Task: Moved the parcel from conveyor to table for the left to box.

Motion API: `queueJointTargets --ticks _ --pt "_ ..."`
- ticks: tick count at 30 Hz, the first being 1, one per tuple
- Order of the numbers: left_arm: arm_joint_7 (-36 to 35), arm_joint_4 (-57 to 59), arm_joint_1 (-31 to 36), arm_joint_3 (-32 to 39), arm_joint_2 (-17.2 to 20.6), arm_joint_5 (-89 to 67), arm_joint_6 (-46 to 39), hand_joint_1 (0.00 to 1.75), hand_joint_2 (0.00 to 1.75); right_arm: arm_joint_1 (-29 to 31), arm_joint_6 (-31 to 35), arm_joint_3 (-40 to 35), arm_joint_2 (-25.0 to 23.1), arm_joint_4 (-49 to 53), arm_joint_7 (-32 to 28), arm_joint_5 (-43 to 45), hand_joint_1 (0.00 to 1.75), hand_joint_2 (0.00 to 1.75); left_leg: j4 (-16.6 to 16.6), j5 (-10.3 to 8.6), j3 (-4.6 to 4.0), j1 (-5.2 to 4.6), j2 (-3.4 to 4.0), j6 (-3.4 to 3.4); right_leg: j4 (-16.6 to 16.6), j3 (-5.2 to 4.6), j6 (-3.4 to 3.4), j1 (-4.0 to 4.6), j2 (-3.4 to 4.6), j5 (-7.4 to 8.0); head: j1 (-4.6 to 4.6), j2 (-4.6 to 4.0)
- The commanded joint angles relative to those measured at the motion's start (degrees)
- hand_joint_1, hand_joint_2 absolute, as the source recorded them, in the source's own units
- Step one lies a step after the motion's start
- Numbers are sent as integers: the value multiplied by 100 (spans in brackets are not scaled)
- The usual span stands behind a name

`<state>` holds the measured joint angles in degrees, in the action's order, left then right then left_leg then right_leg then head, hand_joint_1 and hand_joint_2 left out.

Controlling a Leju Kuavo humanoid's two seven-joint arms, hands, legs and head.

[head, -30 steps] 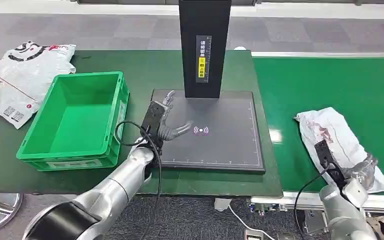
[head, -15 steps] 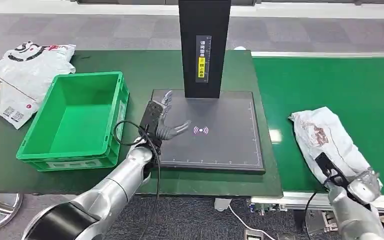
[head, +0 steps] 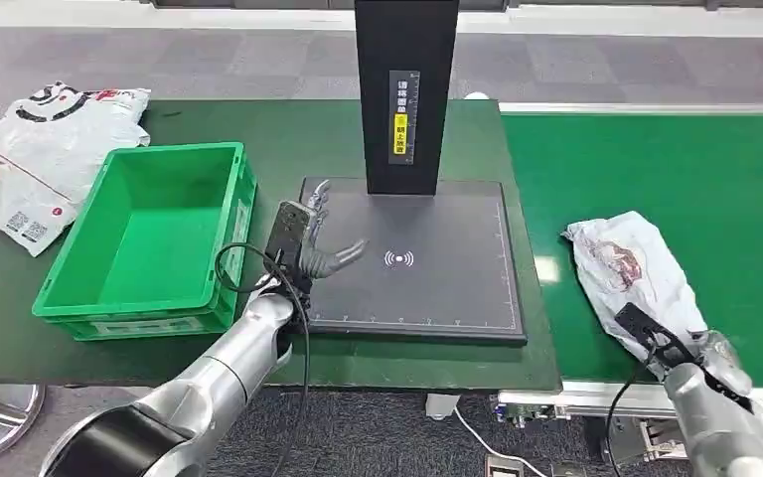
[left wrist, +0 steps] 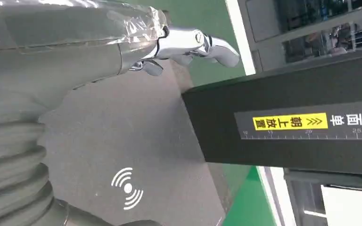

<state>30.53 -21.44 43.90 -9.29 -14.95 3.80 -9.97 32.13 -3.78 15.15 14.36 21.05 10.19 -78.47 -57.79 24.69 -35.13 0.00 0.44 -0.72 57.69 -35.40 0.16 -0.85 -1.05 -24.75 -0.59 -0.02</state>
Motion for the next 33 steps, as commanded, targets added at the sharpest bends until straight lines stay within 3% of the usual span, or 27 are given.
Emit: queueJointTargets --ticks 1,8,11,14,16,20,23,26,30,33 --pt "-4 91 69 355 142 7 -41 0 175 386 -191 -385 -123 -444 -221 134 175 175 6 8 23 6 19 -2 -12 18 -4 5 30 2 0 2" --pt "5 90 53 385 189 10 -30 0 175 508 47 -523 -234 -364 -294 399 175 175 6 11 24 6 27 -2 -13 19 -5 5 38 3 0 2" --pt "21 97 48 412 219 13 -133 0 175 574 1368 -414 -466 -20 -500 709 175 175 4 9 18 2 26 -2 -5 10 -4 1 34 2 0 2" --pt "23 100 47 415 228 17 -123 0 175 653 1313 -478 -496 -8 -446 727 175 175 -1 9 9 1 36 -1 0 0 -3 0 45 5 0 0" --pt "80 109 51 411 235 -9 -232 0 175 547 2294 -522 -602 436 -1074 1222 175 175 2 7 11 1 28 -1 -2 3 -4 1 36 4 0 2" --pt "149 143 120 376 208 -118 -481 0 175 90 3072 -1328 -652 1775 -1680 2346 175 175 2 4 7 0 25 0 0 0 -4 -1 29 3 0 2" --pt "132 136 128 374 201 -121 -490 0 175 12 3061 -1490 -641 1943 -1536 2420 175 175 3 2 7 3 14 2 -3 4 -4 2 16 1 0 2" --pt "199 188 167 329 180 -217 -660 0 175 -253 3647 -1926 -616 2381 -1941 2983 175 175 2 2 6 4 9 2 -4 6 -3 3 10 0 0 2" --pt "222 228 227 263 98 -308 -674 0 175 -711 4376 -2564 -789 3347 -1898 2747 175 175 1 2 4 7 10 1 -4 4 -4 7 12 1 0 0" --pt "240 243 277 203 71 -392 -723 0 175 -1003 4138 -3064 -889 3875 -1670 2367 175 175 -1 4 6 7 10 1 -2 5 -4 6 14 -2 0 0"
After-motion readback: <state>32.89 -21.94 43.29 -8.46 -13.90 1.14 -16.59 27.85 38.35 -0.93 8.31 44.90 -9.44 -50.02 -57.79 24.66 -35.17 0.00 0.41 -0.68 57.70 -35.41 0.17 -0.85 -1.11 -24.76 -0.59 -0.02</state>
